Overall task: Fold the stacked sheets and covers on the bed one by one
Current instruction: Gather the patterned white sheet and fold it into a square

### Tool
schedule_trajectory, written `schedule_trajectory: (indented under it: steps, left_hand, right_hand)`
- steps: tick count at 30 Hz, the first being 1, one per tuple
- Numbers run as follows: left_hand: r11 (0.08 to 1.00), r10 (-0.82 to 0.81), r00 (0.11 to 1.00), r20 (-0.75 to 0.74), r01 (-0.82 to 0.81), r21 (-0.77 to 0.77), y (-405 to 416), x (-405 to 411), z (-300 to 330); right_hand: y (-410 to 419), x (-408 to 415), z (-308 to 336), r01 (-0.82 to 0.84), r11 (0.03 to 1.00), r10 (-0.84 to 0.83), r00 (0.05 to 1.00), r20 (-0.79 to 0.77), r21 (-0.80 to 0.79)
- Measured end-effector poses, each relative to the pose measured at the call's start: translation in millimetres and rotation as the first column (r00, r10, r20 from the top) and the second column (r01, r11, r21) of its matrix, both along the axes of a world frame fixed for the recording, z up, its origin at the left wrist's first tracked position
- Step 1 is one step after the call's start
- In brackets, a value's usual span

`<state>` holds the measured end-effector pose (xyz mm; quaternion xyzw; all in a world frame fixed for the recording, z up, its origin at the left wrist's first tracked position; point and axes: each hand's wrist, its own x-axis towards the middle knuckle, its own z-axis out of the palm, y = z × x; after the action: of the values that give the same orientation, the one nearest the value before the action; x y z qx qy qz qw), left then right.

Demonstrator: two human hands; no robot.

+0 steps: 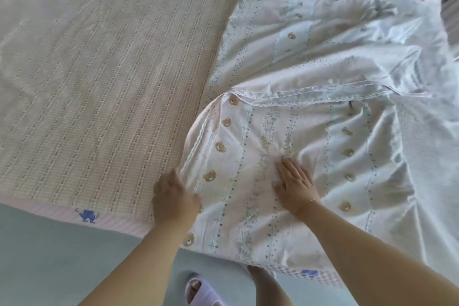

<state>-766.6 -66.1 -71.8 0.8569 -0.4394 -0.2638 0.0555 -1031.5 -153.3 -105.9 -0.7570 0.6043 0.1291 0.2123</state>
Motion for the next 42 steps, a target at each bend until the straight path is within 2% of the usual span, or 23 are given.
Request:
schedule_trajectory:
  steps: [2, 3, 7, 10, 12, 14, 17, 19, 24, 29, 32, 37, 39, 42]
  left_hand:
    - [0.973, -0.224, 0.969, 0.103, 0.228, -0.039, -7, -16, 6]
    - [0.944, -0.325, 0.941, 0.095, 0.329, -0.031, -11, -25, 8]
    - [0.761, -0.645, 0.761, -0.067, 0.648, 0.034, -32, -72, 15]
    - [0.661, -0.739, 0.665, -0.103, 0.747, 0.079, -41, -95, 13]
    - [0.661, -0.73, 0.676, -0.099, 0.736, 0.148, -45, -96, 7]
    - [0.651, -0.734, 0.676, -0.073, 0.729, 0.211, -51, -98, 1]
    - [0.64, -0.741, 0.67, -0.055, 0.728, 0.245, -61, -106, -1]
    - [0.62, -0.757, 0.65, -0.063, 0.746, 0.244, -70, -117, 0]
    - [0.533, -0.824, 0.562, -0.065, 0.81, 0.243, -95, -148, -2]
    - [0.449, -0.873, 0.479, -0.092, 0.862, 0.236, -109, -189, 5]
    - [0.407, -0.884, 0.449, -0.128, 0.875, 0.262, -109, -209, 2]
    - [0.389, -0.867, 0.473, -0.161, 0.841, 0.377, -105, -211, -6]
    - [0.407, -0.85, 0.501, -0.163, 0.821, 0.401, -104, -204, -5]
    - [0.461, -0.807, 0.569, -0.157, 0.774, 0.434, -104, -185, -4]
  right_hand:
    - [1, -24, 5, 0.054, 0.999, -0.054, 0.996, -0.065, -0.001]
    - [0, -32, 8, 0.071, 0.997, -0.071, 0.994, -0.084, 0.005]
    - [6, -60, 23, 0.152, 0.988, -0.152, 0.988, -0.037, 0.006]
    - [17, -104, 30, 0.296, 0.953, -0.298, 0.954, -0.025, -0.071]
    - [26, -140, 34, 0.495, 0.854, -0.506, 0.861, -0.04, -0.16]
    - [37, -178, 37, 0.693, 0.692, -0.716, 0.695, -0.065, -0.2]
    - [46, -211, 38, 0.886, 0.457, -0.889, 0.459, 0.0, -0.08]
    - [46, -217, 36, 0.918, 0.396, -0.918, 0.395, 0.032, 0.02]
    - [47, -229, 32, 0.896, 0.425, -0.902, 0.431, -0.024, 0.127]
    - [49, -241, 44, 0.811, 0.572, -0.812, 0.581, -0.058, 0.119]
    - [71, -252, 50, 0.759, 0.629, -0.745, 0.651, -0.148, 0.17]
    - [124, -260, 41, 0.742, 0.629, -0.708, 0.67, -0.224, 0.232]
    - [136, -261, 37, 0.744, 0.623, -0.704, 0.667, -0.242, 0.241]
    - [175, -272, 37, 0.748, 0.596, -0.66, 0.664, -0.351, 0.293]
